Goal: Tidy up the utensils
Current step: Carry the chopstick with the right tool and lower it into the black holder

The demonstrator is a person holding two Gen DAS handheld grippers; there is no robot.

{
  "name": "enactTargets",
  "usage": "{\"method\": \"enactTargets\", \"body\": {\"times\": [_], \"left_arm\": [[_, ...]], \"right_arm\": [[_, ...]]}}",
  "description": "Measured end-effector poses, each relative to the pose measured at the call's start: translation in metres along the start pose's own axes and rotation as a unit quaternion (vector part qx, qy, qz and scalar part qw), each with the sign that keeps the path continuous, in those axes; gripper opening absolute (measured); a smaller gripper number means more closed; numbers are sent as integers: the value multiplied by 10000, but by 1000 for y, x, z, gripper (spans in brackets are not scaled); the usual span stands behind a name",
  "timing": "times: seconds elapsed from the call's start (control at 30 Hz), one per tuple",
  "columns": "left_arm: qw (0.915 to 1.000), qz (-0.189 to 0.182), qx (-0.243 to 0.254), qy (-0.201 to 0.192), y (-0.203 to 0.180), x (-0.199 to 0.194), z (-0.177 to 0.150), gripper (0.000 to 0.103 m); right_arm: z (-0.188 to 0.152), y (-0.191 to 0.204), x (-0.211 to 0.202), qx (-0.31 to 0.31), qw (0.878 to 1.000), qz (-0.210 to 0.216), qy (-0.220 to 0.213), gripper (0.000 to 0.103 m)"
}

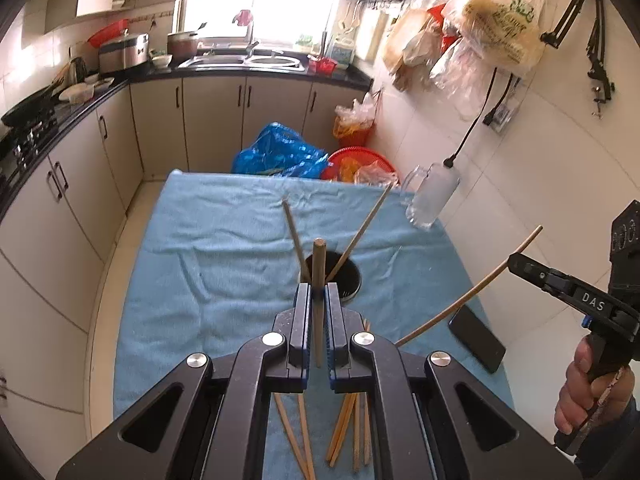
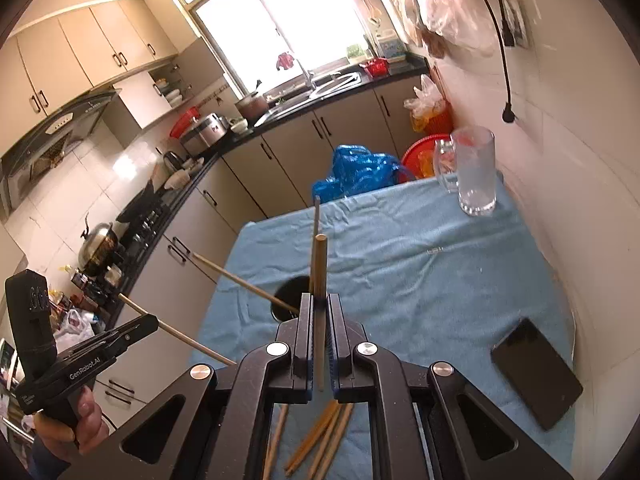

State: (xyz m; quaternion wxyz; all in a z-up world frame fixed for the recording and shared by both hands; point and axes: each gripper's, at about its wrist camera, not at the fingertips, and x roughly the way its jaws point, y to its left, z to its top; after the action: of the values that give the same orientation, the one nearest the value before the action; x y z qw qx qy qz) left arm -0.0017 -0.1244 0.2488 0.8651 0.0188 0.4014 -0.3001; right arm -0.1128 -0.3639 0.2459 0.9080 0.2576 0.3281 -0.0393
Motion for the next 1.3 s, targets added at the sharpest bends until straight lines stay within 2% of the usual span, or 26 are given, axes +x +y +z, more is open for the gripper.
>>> {"method": "enactTargets", "body": {"times": [0.33, 0.57, 0.97, 1.3], "left_arm": [[9992, -109, 128, -361, -8, -11, 54, 6], [9992, -140, 137, -337, -10, 9, 81, 6], [9997, -115, 5, 194, 2, 61, 72, 6], [9990, 16, -60, 453, 12, 90, 62, 6]], "right_arm": [[44, 21, -1, -66, 9993, 87, -355, 6], [65, 30, 19, -84, 9990, -44, -436, 6], [58, 23, 78, 57, 9998, -192, 92, 6], [43, 12, 125, 108, 9978, -305, 572, 6]]}}
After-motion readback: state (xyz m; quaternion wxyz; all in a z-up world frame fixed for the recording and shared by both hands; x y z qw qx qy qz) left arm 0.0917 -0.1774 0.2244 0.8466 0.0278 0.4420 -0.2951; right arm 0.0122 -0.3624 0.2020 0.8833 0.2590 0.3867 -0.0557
